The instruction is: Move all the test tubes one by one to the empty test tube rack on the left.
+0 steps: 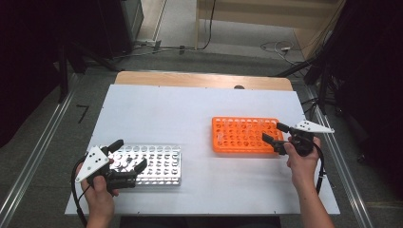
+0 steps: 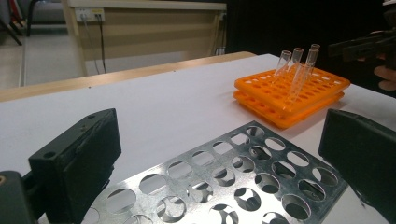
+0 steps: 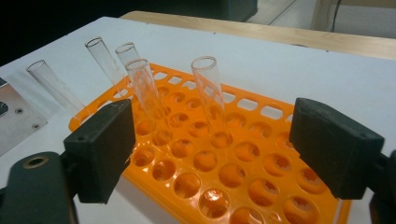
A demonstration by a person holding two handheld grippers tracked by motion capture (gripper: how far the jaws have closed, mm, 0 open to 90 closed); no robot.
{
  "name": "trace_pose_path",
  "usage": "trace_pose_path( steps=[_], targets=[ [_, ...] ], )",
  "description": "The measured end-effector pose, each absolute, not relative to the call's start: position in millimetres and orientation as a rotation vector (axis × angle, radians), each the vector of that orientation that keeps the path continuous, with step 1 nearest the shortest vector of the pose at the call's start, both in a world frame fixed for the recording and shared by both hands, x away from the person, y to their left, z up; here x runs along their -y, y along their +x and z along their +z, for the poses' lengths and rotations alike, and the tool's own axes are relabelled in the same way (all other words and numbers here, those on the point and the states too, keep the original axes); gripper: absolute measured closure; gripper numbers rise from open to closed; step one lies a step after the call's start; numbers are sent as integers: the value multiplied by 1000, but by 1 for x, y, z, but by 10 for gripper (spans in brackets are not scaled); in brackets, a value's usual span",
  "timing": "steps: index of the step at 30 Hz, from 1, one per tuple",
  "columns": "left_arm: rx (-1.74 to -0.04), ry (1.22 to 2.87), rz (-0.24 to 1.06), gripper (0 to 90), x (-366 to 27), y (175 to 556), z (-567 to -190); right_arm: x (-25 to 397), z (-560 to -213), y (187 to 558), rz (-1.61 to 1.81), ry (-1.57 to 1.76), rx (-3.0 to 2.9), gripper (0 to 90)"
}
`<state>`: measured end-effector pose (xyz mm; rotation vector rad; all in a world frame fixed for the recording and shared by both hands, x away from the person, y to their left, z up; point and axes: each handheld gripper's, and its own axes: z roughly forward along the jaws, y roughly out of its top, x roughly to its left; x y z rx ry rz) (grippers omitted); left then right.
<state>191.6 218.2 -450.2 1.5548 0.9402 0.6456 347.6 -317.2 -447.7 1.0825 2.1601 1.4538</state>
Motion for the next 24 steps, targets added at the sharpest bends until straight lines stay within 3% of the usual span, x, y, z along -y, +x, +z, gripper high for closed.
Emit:
trace_pose_path(
  steps=[10, 13, 24],
  targets=[
    [-936, 1561, 644, 0, -217, 192, -450, 302, -453, 366, 1404, 1131, -2188, 272],
    [-934, 1564, 644, 0, -216, 191, -450, 297, -459, 369, 1396, 1187, -2190, 362],
    [-930, 1570, 639, 0, -215, 191, -451, 284, -472, 373, 1301, 1222, -2223, 554]
  ],
)
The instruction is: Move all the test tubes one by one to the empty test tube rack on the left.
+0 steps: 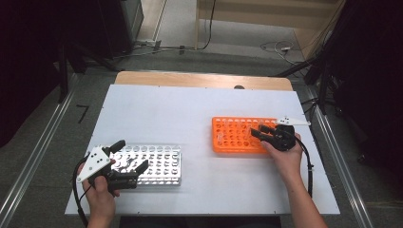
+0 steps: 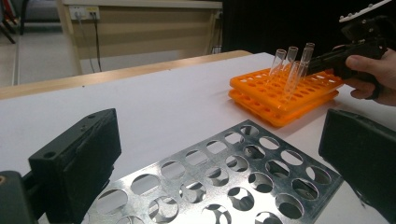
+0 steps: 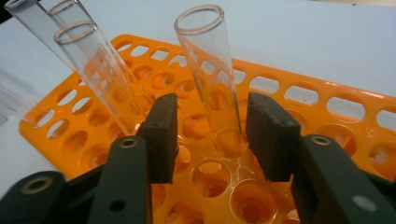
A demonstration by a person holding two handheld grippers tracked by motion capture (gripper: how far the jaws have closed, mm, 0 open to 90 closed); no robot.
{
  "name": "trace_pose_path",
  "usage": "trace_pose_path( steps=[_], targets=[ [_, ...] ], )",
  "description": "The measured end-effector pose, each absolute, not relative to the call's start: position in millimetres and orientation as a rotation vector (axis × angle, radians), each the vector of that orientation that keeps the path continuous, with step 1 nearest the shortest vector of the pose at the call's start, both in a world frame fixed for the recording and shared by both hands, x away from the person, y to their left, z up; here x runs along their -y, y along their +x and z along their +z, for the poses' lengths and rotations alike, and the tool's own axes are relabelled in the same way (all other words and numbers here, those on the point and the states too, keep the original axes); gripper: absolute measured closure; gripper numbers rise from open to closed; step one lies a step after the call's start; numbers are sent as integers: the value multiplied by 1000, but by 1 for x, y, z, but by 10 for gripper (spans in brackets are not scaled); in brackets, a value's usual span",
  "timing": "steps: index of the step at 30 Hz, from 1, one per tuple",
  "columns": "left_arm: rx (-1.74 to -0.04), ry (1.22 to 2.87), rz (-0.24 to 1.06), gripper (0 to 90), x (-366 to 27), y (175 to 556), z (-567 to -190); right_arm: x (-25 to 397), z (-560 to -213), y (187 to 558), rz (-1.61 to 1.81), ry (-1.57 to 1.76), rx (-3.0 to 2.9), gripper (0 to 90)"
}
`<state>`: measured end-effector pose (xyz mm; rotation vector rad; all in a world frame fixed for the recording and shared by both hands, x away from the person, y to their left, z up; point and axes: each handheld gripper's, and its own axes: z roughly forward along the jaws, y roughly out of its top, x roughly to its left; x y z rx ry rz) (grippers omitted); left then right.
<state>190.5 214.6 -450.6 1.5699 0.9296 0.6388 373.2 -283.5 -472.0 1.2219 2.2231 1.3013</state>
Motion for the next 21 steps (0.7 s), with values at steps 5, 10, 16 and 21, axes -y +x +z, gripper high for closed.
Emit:
trace_pose_path(
  steps=[5, 10, 16, 21],
  targets=[
    [-928, 1571, 637, 0, -214, 190, -450, 279, -474, 370, 1230, 1202, -2163, 664],
    [-939, 1563, 638, 0, -214, 189, -447, 278, -475, 366, 1185, 1150, -2150, 734],
    [-938, 1572, 626, 0, -211, 190, -440, 284, -470, 363, 1258, 1164, -2108, 737],
    [-912, 1585, 603, 0, -205, 191, -435, 290, -456, 357, 1324, 1143, -2056, 738]
  ],
)
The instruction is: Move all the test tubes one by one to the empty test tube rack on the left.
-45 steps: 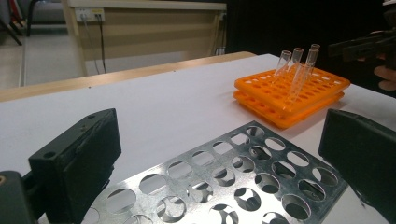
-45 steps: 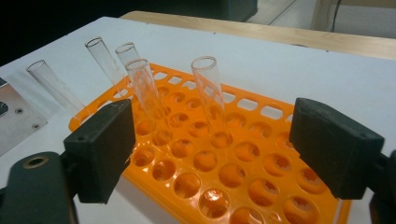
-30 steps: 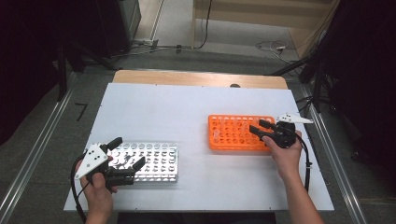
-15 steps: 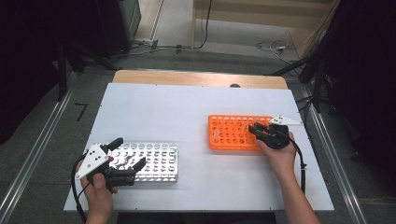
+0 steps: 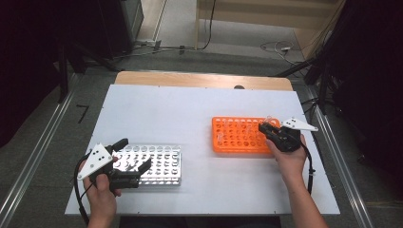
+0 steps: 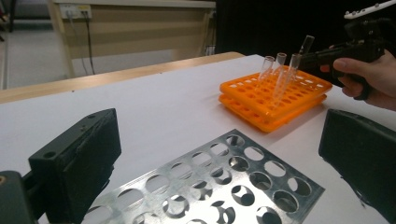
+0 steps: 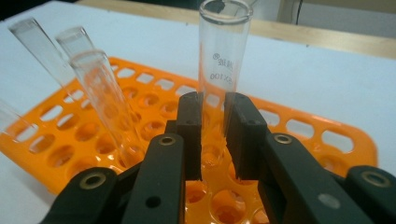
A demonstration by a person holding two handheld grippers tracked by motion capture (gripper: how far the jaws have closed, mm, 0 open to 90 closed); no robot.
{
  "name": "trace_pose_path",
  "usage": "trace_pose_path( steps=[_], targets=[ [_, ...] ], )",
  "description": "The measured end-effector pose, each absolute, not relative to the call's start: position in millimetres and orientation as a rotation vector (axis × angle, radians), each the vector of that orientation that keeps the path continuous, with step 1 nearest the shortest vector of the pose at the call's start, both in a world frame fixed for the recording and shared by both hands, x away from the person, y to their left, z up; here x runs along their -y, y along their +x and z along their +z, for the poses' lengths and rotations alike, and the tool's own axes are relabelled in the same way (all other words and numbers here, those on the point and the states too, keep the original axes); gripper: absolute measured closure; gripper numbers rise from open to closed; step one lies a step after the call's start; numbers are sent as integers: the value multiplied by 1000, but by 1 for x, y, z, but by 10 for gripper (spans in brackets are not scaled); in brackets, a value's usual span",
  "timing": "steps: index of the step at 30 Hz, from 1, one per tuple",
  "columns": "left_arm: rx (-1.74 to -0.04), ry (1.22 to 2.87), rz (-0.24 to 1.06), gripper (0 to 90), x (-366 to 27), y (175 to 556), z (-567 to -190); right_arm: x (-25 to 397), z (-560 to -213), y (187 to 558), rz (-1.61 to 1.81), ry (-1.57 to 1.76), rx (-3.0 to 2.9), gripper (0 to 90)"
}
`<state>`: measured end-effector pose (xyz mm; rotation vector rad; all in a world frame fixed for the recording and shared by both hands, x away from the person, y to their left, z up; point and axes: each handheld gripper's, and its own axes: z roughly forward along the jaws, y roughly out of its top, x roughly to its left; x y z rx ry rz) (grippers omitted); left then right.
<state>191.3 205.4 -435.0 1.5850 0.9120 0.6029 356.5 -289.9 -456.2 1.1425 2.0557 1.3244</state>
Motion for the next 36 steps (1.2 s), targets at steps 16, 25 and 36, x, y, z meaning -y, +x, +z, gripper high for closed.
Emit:
trace_pose_path(
  steps=[16, 25, 36],
  targets=[
    [-831, 1633, 544, 0, -162, 221, -412, 278, -413, 324, 1417, 1068, -2124, 738],
    [-799, 1637, 527, 0, -140, 233, -409, 255, -412, 309, 1477, 974, -2237, 737],
    [-799, 1670, 478, 11, -122, 230, -412, 217, -417, 285, 1491, 842, -2381, 737]
  ],
)
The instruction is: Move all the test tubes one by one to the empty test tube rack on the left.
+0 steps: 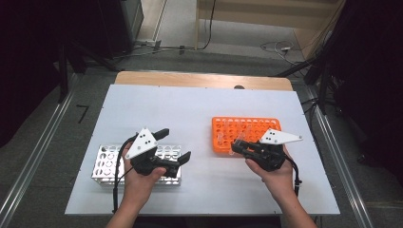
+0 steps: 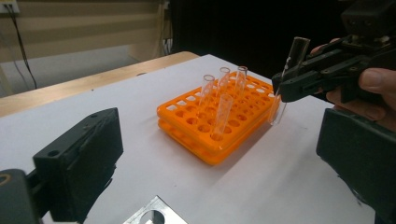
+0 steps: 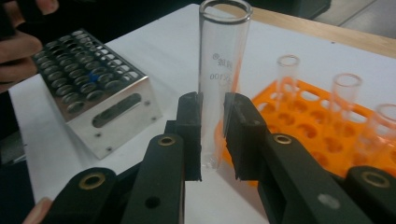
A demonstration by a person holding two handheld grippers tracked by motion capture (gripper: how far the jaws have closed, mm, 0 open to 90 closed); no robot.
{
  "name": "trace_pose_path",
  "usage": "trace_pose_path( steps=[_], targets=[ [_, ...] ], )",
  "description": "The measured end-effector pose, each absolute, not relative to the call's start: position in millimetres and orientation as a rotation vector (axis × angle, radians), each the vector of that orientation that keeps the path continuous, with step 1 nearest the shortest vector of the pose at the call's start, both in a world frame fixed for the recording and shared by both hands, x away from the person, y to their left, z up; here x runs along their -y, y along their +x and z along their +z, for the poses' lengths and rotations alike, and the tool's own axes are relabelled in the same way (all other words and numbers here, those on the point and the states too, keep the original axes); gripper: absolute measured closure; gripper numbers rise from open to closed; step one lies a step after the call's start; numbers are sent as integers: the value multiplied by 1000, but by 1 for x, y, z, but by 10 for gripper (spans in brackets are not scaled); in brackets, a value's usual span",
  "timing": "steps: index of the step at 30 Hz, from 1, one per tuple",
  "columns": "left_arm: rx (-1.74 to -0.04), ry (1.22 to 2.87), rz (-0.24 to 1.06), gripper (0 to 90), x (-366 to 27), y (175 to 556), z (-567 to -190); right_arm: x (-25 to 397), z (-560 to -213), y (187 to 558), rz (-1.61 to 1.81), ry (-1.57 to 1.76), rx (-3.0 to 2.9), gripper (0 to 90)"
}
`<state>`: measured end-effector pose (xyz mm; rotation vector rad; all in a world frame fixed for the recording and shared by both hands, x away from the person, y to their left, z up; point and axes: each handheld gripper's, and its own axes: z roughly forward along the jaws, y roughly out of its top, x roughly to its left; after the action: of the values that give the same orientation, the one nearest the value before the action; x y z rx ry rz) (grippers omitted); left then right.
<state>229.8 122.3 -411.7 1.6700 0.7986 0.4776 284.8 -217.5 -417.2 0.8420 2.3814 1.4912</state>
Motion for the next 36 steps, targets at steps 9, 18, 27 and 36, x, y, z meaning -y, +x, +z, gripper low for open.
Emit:
trace_pose_path(
  steps=[9, 18, 27, 36],
  targets=[
    [-834, 1685, 453, 95, -113, 228, -410, 190, -423, 271, 1456, 744, -2459, 737],
    [-791, 1744, 374, 321, -92, 224, -410, 165, -433, 261, 1334, 643, -2510, 737],
    [-697, 1814, 314, 507, -74, 219, -412, 147, -435, 250, 1263, 571, -2538, 737],
    [-701, 1846, 286, 628, -67, 221, -416, 139, -433, 243, 1259, 525, -2552, 737]
  ],
)
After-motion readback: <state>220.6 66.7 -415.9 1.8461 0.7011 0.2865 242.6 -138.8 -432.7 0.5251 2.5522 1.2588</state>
